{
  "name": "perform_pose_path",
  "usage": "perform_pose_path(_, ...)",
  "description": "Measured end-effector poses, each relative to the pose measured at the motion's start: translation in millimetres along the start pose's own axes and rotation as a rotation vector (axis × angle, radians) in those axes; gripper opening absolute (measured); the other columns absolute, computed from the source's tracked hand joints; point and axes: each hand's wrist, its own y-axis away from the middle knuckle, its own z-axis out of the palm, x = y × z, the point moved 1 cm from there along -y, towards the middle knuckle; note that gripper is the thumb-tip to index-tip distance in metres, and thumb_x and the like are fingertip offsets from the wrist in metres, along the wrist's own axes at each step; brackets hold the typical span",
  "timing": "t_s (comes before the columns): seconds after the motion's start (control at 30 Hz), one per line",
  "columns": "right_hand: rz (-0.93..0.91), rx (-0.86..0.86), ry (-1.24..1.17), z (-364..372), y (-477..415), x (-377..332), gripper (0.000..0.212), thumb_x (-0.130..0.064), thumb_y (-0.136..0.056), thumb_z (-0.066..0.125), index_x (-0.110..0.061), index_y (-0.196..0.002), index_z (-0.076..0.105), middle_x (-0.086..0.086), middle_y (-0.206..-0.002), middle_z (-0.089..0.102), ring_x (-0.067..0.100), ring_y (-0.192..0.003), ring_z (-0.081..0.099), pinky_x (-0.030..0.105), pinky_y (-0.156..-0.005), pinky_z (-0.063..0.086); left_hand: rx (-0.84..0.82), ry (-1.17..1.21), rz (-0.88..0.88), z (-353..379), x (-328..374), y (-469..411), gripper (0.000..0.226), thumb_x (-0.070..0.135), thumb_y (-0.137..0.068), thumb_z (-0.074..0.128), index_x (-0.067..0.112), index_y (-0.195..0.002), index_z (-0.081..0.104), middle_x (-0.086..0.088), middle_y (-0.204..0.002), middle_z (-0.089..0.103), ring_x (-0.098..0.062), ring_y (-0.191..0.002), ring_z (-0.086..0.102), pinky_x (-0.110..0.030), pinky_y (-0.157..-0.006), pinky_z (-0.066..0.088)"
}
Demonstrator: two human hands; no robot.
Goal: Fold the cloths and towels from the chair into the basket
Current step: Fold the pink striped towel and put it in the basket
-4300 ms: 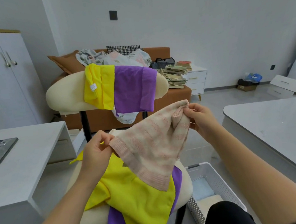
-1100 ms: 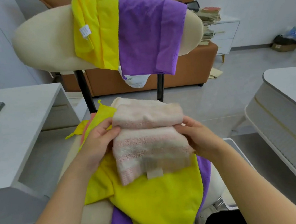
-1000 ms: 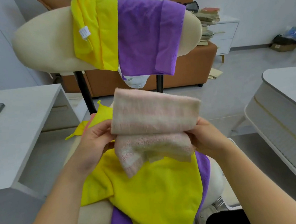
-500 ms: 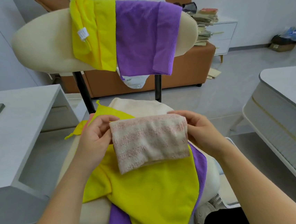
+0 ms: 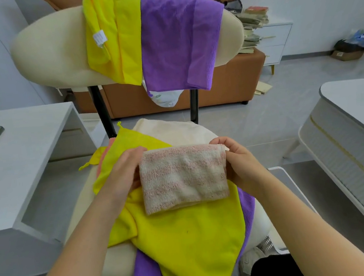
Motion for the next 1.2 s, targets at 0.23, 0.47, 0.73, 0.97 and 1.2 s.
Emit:
perform_pose_path(0.23, 0.347, -0.110, -0.178, 6.0, -1.6, 6.8, 0.041, -0.041, -0.097, 0.044, -0.010, -0.096, 0.071, 0.010, -0.088, 0.070, 0.024, -0.083, 0.066, 0.037, -0.082, 0.051, 0.102, -0.227, 0.024, 2.7, -6.2, -5.6, 0.005, 0.017, -0.096, 0.051, 0.020, -0.095, 0.056, -0.007, -0.101, 0.065, -0.023, -0.092, 0.062, -0.043, -0.084, 0.050)
perform_pose_path(0.47, -0.183, 0.239, 0.280, 23.9, 2.6, 12.6, 0.017, -0.021, -0.099, 0.044, -0.027, -0.113, 0.053, -0.013, -0.105, 0.061, 0.003, -0.099, 0.058, 0.015, -0.079, 0.047, 0.259, -0.511, 0.358, 26.1, -3.7, 3.6, 0.009, 0.020, -0.099, 0.041, 0.011, -0.098, 0.044, 0.000, -0.075, 0.051, -0.010, -0.066, 0.047, -0.023, -0.054, 0.032)
perform_pose_path(0.73, -0.244, 0.360, 0.458, -34.2, 7.3, -20.7, 0.015, -0.025, -0.098, 0.048, -0.016, -0.095, 0.059, 0.000, -0.089, 0.064, 0.015, -0.084, 0.060, 0.033, -0.075, 0.049, 0.180, -0.394, 0.293, 83.5, 0.8, -2.4, 0.019, 0.034, -0.096, 0.048, 0.017, -0.103, 0.049, 0.003, -0.093, 0.061, -0.016, -0.086, 0.058, -0.022, -0.062, 0.045)
perform_pose_path(0.97, 0.008, 0.519, 0.570, -173.3, 27.9, -26.9, 0.026, -0.027, -0.098, 0.040, -0.011, -0.094, 0.060, 0.001, -0.085, 0.061, 0.014, -0.075, 0.056, 0.028, -0.066, 0.044, -0.156, -0.474, 0.023, 219.6, -19.7, -19.1, 0.024, 0.018, -0.090, 0.048, 0.016, -0.113, 0.042, -0.006, -0.115, 0.058, -0.027, -0.104, 0.058, -0.045, -0.089, 0.050)
perform_pose_path(1.2, 0.382, 0.635, 0.800, -294.2, 26.1, 74.4, 0.032, -0.021, -0.097, 0.036, 0.001, -0.107, 0.057, 0.019, -0.113, 0.058, 0.033, -0.102, 0.053, 0.034, -0.083, 0.039, -0.235, -0.849, -0.285, 345.8, -120.8, -17.4, 0.058, 0.003, -0.092, 0.039, 0.007, -0.143, 0.013, -0.015, -0.134, 0.045, -0.033, -0.116, 0.051, -0.039, -0.090, 0.044)
